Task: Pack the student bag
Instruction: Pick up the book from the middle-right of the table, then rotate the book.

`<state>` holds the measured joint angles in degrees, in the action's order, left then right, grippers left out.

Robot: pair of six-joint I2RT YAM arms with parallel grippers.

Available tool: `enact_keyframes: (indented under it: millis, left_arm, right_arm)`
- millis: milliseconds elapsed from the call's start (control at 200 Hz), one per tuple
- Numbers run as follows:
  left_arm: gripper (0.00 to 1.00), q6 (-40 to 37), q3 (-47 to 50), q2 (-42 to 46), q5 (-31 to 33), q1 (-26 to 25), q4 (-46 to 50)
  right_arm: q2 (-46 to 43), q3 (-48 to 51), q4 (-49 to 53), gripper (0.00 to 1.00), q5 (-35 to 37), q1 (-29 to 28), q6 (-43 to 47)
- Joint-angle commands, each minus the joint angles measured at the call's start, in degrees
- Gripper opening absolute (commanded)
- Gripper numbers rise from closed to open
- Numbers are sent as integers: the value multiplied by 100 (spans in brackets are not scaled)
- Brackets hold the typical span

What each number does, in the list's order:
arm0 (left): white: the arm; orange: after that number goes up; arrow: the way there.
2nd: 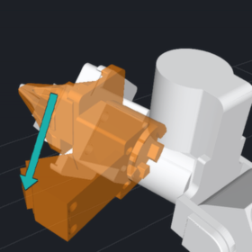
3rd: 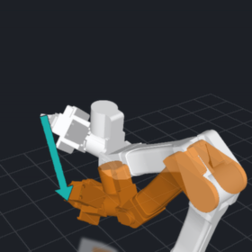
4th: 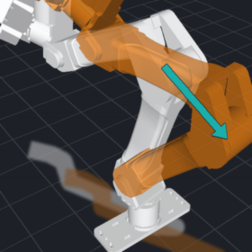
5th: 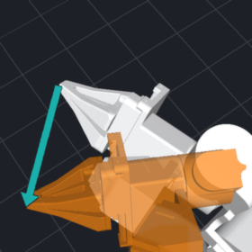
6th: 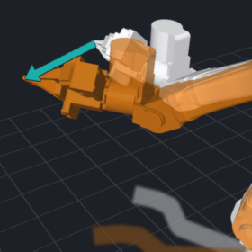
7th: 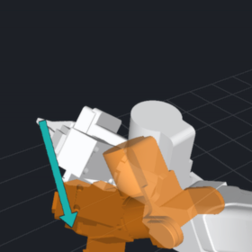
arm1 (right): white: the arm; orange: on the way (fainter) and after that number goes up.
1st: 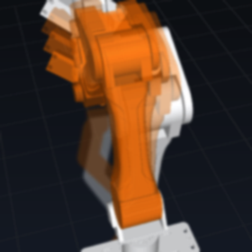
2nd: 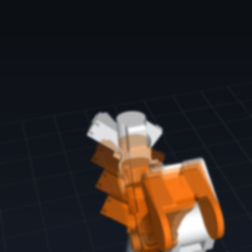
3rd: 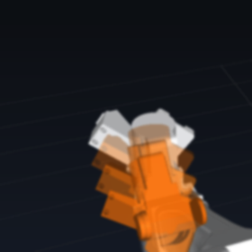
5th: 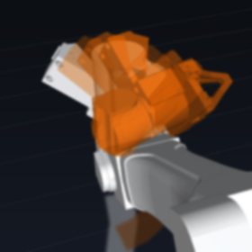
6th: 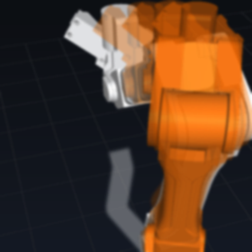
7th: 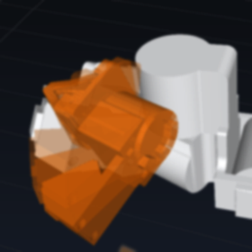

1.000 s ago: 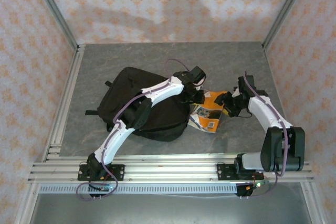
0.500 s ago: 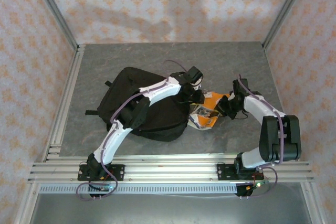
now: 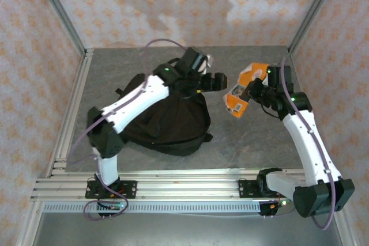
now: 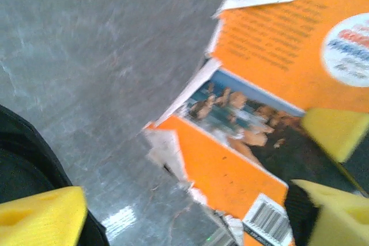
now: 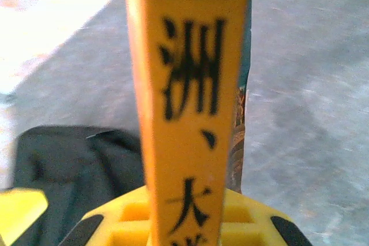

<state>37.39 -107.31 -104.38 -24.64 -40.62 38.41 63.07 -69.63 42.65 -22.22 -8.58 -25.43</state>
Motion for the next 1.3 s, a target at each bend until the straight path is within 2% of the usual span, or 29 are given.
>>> enact_keyframes:
  millis: [0, 85, 180, 295, 440, 676, 861, 1066, 1156, 1251, 1291]
  left_arm:
    - [97, 28, 475, 507, 3, 336, 159]
    - [98, 50, 938, 934, -481, 574, -169]
    - [98, 66, 1336, 1307, -1167, 760, -590]
    - [98, 106, 1657, 1706, -1763, 776, -1033]
    - [99, 287, 2073, 2202, -2084, 802, -1548]
    - [100, 1361, 2840, 2807, -2645, 1048, -3000]
    - [100, 2198, 3120, 3301, -2599, 1170, -4057]
    - [100, 3297, 3310, 3368, -2671, 1170, -5563]
    - [97, 3613, 3366, 3310, -2725, 1169, -5918]
    - [88, 3561, 3406, 3302, -2764, 1187, -5877]
    - [81, 3540, 3441, 3325, -2789, 1195, -5880]
  right_arm:
    - [-187, -537, -302, 0, -1554, -232, 240]
    - [-305, -525, -1138, 0, -2790, -284, -275]
    - [-305, -434, -2132, 0, -3674, -374, -1034]
    - [-181, -548, -2700, 0, -4210, -588, -1465]
    - [-85, -611, -3477, 0, -4622, -739, -2122]
    - [-24, -511, -4924, 0, -4718, -785, -3415]
    - [-58, -421, -5812, 0, -4484, -788, -4416]
    - [-247, -16, -6788, 0, -4171, -790, -5365]
    - [-300, 63, -6556, 0, -4311, -788, -5254]
    - [-406, -76, -5282, 0, -4456, -799, -4313]
    - [-437, -170, -4722, 0, -4492, -793, -3882]
